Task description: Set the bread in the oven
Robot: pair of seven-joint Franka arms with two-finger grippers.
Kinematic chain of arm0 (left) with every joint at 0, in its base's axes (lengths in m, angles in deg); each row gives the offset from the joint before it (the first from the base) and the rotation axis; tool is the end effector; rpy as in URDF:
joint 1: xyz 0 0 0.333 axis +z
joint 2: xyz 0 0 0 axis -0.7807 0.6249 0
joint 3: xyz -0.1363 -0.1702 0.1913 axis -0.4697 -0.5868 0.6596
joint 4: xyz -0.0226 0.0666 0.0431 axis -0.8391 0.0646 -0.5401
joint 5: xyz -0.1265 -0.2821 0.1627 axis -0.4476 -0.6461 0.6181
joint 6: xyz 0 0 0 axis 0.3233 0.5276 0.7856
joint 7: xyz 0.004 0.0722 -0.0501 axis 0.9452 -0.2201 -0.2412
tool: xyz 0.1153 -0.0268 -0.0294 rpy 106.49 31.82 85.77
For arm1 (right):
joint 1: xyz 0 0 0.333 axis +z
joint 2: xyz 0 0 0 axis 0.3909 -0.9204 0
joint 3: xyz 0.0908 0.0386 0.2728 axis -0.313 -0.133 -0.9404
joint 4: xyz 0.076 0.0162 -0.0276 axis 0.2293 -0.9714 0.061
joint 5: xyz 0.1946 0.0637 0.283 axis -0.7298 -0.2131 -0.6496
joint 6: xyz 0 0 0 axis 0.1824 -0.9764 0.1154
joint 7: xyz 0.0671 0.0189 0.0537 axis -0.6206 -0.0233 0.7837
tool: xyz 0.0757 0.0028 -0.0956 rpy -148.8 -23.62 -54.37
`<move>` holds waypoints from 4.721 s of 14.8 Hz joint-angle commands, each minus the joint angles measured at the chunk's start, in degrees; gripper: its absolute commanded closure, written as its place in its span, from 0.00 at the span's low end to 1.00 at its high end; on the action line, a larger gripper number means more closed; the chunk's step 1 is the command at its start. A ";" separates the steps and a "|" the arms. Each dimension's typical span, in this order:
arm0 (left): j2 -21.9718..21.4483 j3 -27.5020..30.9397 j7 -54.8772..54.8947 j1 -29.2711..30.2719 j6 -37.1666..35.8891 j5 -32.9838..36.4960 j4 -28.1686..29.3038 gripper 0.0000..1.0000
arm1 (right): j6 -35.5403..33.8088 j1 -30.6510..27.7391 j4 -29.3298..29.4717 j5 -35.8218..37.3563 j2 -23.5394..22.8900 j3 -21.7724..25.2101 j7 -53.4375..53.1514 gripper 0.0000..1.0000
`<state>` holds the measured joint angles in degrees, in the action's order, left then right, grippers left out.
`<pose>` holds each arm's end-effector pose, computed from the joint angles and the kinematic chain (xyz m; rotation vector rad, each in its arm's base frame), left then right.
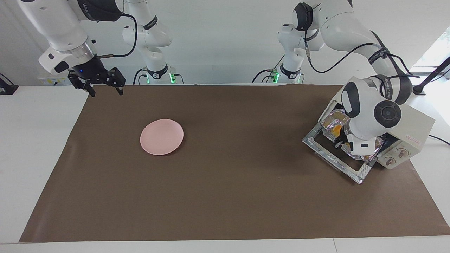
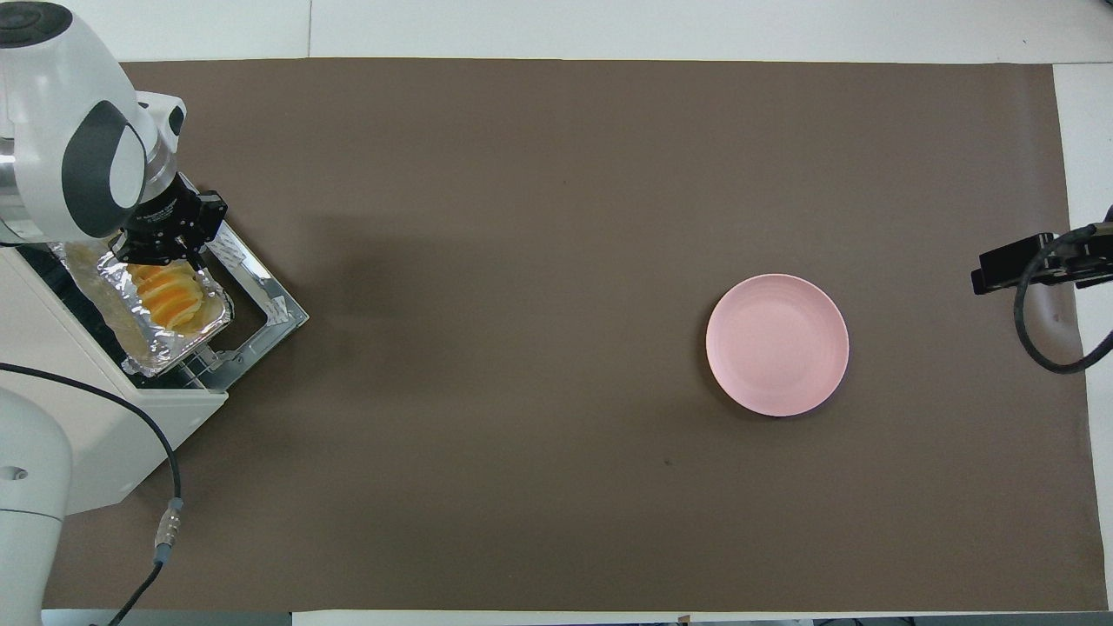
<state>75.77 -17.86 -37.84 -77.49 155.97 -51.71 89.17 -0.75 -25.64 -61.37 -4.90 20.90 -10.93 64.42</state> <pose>0.5888 -0.0258 0.3853 -2.7305 -0.9009 0.3510 0.4964 -0.0158 0.5784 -3.1227 -0.0509 0.1036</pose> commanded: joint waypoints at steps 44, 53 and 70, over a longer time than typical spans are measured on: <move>-10.76 2.68 22.81 2.26 4.98 -0.03 1.65 0.00 | -0.44 -0.71 -0.67 0.07 0.74 -0.54 -0.18 0.00; -21.67 2.24 37.96 4.72 3.21 -0.12 4.73 0.00 | -0.44 -0.71 -0.67 0.16 0.74 -0.54 -0.18 0.00; -24.12 -22.63 37.35 21.33 -0.03 0.41 6.29 0.00 | -0.44 -0.71 -0.67 0.07 0.74 -0.54 -0.18 0.00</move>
<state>54.31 -38.14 -0.33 -58.21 157.49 -51.75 92.61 -0.76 -25.64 -61.37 -4.90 20.90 -10.93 64.42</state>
